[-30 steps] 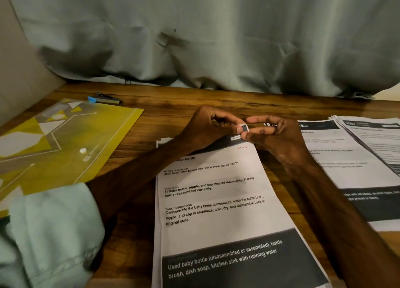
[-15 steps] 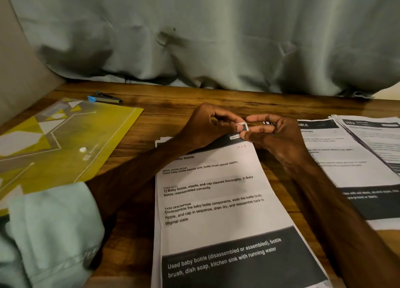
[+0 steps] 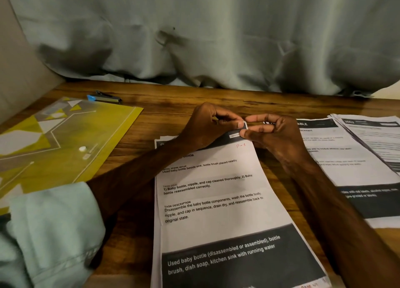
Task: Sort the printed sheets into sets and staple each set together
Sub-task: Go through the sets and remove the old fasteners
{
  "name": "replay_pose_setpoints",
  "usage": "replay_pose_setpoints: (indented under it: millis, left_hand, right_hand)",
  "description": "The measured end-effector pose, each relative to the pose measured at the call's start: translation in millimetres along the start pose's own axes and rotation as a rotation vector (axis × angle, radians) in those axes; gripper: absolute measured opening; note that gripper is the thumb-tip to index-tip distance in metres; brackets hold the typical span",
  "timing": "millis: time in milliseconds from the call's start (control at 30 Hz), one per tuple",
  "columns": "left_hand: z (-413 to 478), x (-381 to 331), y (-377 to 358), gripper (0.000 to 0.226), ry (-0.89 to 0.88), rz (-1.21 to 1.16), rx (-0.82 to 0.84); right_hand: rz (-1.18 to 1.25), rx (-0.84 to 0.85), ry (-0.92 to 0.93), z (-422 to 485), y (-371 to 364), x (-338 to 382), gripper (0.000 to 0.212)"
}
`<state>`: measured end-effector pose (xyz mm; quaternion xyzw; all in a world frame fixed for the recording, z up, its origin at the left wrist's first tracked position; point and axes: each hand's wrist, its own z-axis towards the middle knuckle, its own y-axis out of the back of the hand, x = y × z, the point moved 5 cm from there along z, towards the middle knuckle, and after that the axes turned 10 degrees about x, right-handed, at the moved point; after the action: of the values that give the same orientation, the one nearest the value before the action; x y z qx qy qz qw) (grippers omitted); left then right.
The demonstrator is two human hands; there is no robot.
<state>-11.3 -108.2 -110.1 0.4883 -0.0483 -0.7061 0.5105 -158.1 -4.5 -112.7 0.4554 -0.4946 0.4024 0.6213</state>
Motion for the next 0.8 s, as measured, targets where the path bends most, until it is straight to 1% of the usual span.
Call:
replay_pose_setpoints:
  millis: [67, 200, 267, 333, 367, 433, 500, 567, 667, 733, 800]
  left_hand:
    - [0, -1, 1, 0.014, 0.015, 0.022, 0.015]
    - [-2, -2, 6, 0.015, 0.020, 0.143, 0.048]
    - [-7, -4, 9, 0.016, -0.037, 0.257, 0.005]
    - [-17, -2, 7, 0.018, -0.097, 0.391, -0.048]
    - [-22, -1, 4, 0.018, -0.109, 0.432, -0.053]
    - [-30, -1, -6, 0.018, -0.166, 0.489, -0.001]
    - [-33, -2, -11, 0.019, -0.252, 0.544, 0.038]
    - [-34, -2, -10, 0.020, -0.296, 0.575, 0.026]
    - [-35, -4, -9, 0.022, -0.319, 0.587, 0.021]
    - [-35, -5, -11, 0.023, -0.339, 0.599, 0.027]
    - [-34, -5, -10, 0.024, -0.343, 0.600, 0.021]
  right_hand:
    - [-0.010, -0.008, 0.003, 0, 1, 0, 0.040]
    - [-0.041, -0.011, 0.020, 2, 3, 0, 0.037]
    - [-0.046, -0.012, 0.050, 3, 3, 1, 0.027]
    - [-0.057, -0.069, 0.097, 5, 11, 1, 0.007]
    - [-0.163, -0.112, 0.146, 6, 16, 2, 0.004]
    - [-0.514, -0.146, 0.211, 8, 19, 4, 0.010]
    - [-0.678, -0.075, 0.167, 11, 13, -1, 0.016]
    - [-0.728, 0.040, 0.120, 16, 4, -11, 0.024]
    - [-0.810, 0.128, 0.142, 22, -3, -15, 0.032]
    - [-0.836, 0.139, 0.147, 26, -5, -17, 0.028]
    - [-0.769, 0.104, 0.128, 26, -4, -16, 0.019]
